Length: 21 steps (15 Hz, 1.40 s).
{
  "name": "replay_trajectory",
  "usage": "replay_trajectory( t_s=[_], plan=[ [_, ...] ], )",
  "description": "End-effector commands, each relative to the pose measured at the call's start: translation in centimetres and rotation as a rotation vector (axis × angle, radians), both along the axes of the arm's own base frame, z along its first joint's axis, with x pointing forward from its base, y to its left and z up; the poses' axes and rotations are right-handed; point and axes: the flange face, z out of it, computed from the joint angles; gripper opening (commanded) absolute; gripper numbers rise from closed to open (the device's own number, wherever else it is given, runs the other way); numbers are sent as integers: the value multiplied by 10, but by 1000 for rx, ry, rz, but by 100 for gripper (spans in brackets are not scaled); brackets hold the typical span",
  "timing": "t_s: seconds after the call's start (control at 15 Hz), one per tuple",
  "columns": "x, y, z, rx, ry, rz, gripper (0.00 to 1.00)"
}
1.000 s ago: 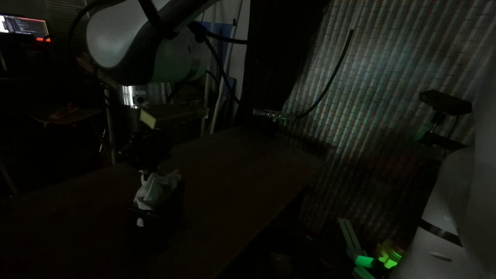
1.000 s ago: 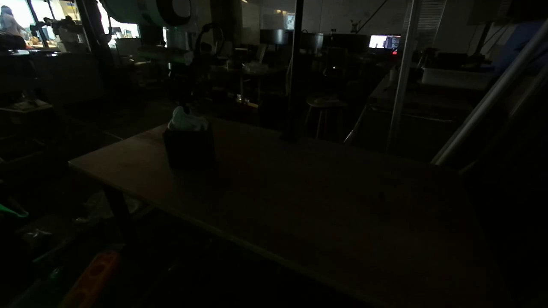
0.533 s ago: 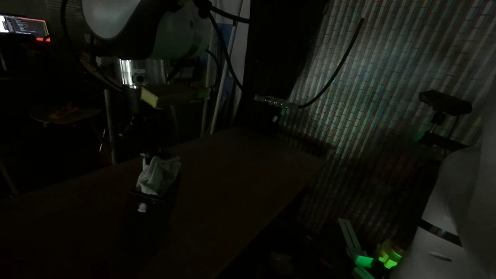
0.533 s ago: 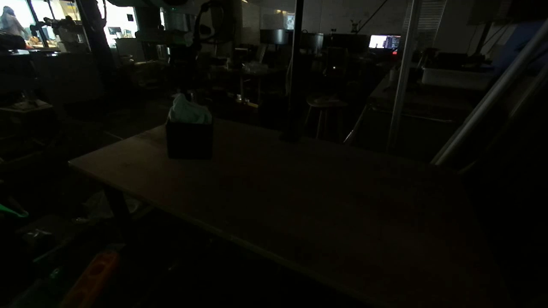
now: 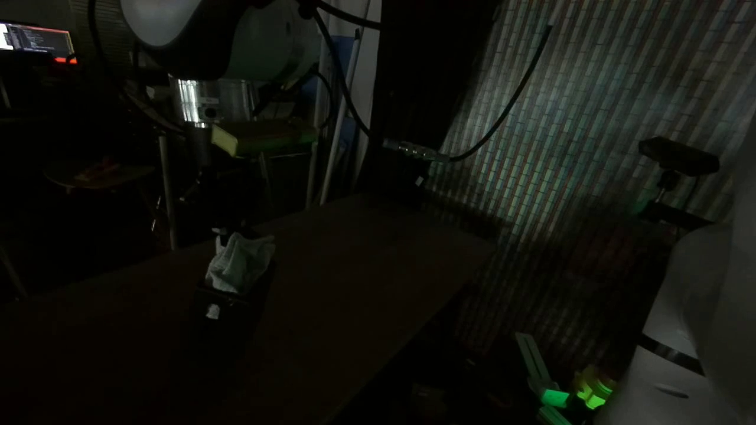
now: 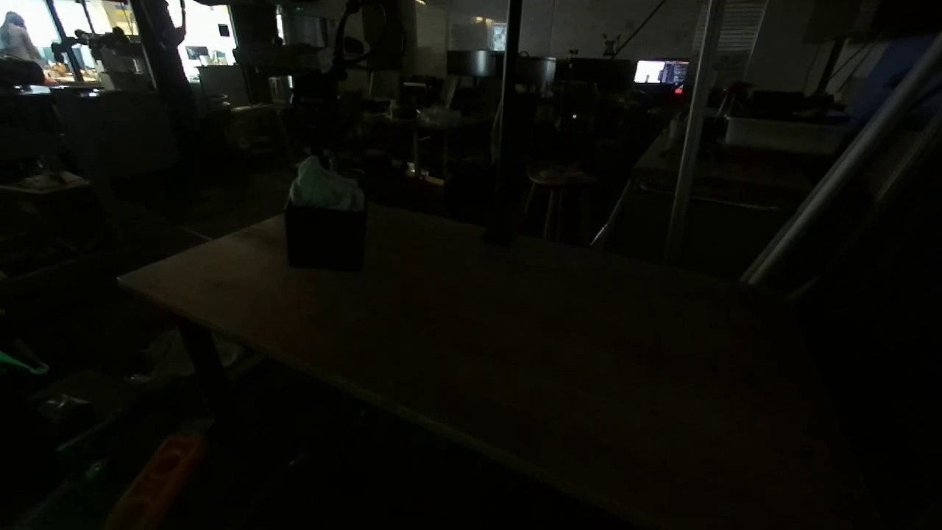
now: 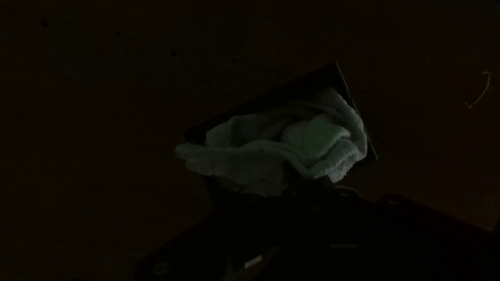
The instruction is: Put the towel in the box then remove the towel and fold it.
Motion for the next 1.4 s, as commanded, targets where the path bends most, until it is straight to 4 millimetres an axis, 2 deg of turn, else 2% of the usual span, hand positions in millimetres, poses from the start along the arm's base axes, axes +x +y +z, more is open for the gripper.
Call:
replay_trajectory(
  t_s=[0.0,0.33,0.53,0.73,1.33],
  plan=[
    [7,5,-5,-2,14,13,3],
    [7,18,-40,7,69,32,3],
    [6,25,-50,5,89,45,3],
    [5,25,-41,-7,83,47,3],
    [3,17,24,-59,29,48,3]
  ],
)
